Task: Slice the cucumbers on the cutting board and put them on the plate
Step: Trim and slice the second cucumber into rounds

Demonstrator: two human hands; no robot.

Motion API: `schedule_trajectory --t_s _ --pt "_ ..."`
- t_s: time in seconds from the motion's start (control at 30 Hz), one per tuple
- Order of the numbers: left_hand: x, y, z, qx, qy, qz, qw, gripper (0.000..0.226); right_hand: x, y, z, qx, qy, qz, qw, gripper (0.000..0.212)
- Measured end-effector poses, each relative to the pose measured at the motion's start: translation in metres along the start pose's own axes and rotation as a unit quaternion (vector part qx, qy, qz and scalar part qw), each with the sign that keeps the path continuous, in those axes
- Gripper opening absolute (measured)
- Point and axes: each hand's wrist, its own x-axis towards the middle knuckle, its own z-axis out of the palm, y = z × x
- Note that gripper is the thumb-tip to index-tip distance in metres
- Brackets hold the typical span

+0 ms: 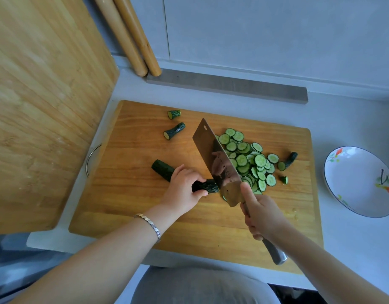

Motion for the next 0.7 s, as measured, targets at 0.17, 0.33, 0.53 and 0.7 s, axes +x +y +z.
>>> schedule_trajectory --t_s 0.17,0.33,0.53,0.7 --pt "0.000 0.001 -0.001 0.001 0.003 0.001 1.000 0.021 0.005 0.003 0.008 -0.025 0.017 0.000 1.000 0.056" --pt "0.000 0.003 -0.002 0.001 0.002 0.009 1.000 0.020 0.022 0.012 0.025 -0.073 0.038 -0.024 0.996 0.056" --pt "-0.004 -0.005 -0.006 0.006 -0.018 0.055 0.998 0.026 0.027 0.016 0.026 0.033 0.036 -0.008 0.999 0.055" --pt "-0.001 -0.003 -0.007 -0.006 -0.012 0.030 0.999 0.023 0.011 0.009 0.003 0.073 0.000 0.013 0.997 0.055"
